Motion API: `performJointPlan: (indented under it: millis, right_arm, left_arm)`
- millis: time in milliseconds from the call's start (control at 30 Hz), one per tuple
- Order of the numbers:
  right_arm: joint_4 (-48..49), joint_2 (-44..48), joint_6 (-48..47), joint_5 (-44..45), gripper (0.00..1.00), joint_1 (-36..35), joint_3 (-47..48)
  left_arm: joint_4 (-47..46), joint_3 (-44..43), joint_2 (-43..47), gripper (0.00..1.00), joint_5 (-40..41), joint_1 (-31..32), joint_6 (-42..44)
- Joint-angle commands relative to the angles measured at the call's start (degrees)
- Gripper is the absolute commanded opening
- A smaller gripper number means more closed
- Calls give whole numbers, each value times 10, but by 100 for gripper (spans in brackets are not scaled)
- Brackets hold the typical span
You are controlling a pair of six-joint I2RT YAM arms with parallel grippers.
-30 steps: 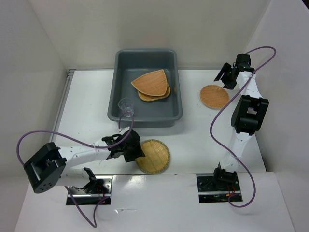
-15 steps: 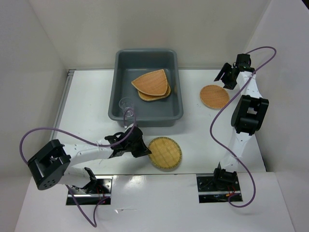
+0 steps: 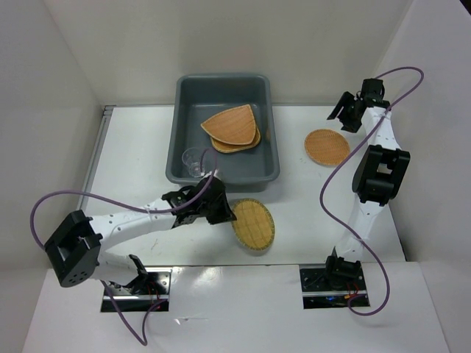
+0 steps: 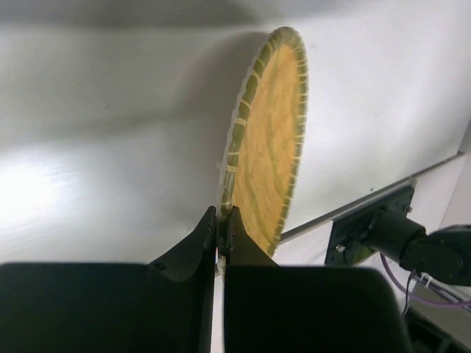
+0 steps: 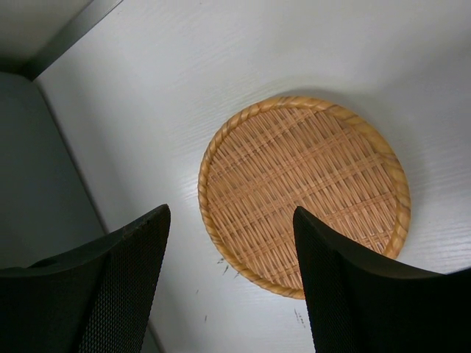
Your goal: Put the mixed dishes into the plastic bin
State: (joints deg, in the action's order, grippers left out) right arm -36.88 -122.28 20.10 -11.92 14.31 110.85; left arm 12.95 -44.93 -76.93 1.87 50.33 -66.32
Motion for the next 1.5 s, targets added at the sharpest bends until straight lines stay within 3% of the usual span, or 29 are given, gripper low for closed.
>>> performJointPlan:
  millis: [0,167,367,533,600,767,900,1133,1300,1467]
  right_arm:
    - [6,6,2,-8,73,5,33]
    - [6,11,2,-13,73,10,38]
    - [6,16,7,-25,73,20,38]
    - [6,21,7,-30,73,26,38]
    - [6,21,7,-36,73,31,38]
    - [6,27,13,-49,73,31,38]
    - [29,41,20,-89,73,43,18]
    - [47,54,30,-121,73,49,1]
    - [53,59,35,-135,73,49,-12]
    - [59,64,35,-135,73,49,-17]
  left_arm:
    - [8,-68,-16,0,-21,-1,82]
    - [13,-158,-53,0,-87,-1,157]
    - [-6,-242,-88,0,-167,-1,182]
    - [11,-333,-100,0,-172,-1,212]
    - [24,-363,-100,0,-140,-1,218]
    - [37,-412,-94,0,-104,-92,232]
    - [52,-476,-131,0,-99,-201,250]
    - [31,-538,-230,0,-101,-326,238]
    - [10,-575,-335,0,-140,-374,211]
    - [15,-633,-400,0,-111,-374,212]
